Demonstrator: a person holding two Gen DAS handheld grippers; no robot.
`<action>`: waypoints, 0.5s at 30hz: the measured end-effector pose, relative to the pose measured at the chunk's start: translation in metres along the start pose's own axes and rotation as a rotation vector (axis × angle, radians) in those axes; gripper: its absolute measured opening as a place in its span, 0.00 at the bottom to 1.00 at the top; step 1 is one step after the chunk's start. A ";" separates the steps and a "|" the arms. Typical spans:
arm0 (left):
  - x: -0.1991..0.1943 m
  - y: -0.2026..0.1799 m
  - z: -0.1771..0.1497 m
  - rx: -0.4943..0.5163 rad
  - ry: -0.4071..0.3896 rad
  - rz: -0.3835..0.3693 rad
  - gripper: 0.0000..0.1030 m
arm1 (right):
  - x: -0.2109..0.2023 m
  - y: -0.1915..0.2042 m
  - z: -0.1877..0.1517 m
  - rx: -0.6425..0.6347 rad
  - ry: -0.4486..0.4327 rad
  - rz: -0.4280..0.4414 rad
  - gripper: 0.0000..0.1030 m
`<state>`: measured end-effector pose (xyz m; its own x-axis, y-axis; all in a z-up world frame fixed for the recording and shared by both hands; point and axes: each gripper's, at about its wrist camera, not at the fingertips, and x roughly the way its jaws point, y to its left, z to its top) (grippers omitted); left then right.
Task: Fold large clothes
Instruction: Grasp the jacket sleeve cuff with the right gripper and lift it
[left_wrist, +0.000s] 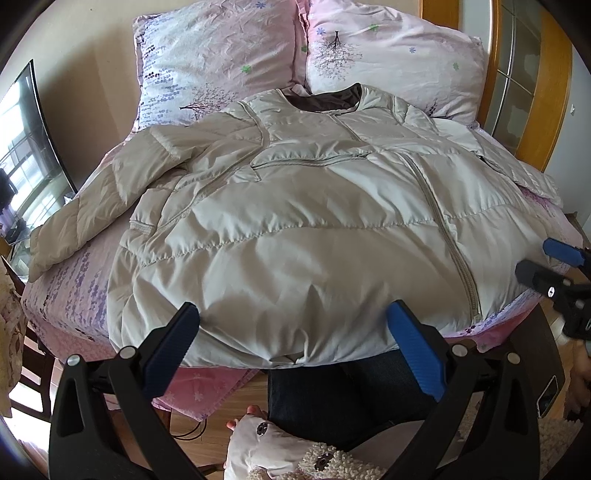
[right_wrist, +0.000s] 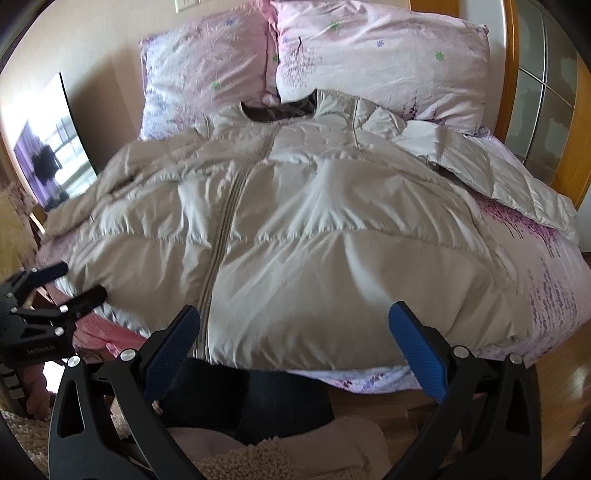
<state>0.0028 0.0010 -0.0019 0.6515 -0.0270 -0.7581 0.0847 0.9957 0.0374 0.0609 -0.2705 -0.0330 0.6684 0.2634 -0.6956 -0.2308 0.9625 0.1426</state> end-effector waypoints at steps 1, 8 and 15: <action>0.000 0.000 0.000 0.000 0.001 -0.006 0.98 | -0.001 -0.004 0.002 0.011 -0.017 0.022 0.99; 0.002 0.007 0.007 -0.018 -0.018 -0.054 0.98 | -0.004 -0.055 0.022 0.191 -0.130 0.093 0.99; 0.000 0.044 0.021 -0.159 -0.111 -0.103 0.98 | -0.007 -0.151 0.051 0.510 -0.215 0.069 0.96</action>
<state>0.0223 0.0435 0.0136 0.7255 -0.1303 -0.6758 0.0413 0.9884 -0.1463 0.1266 -0.4140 -0.0138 0.8053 0.2827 -0.5211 0.0567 0.8382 0.5423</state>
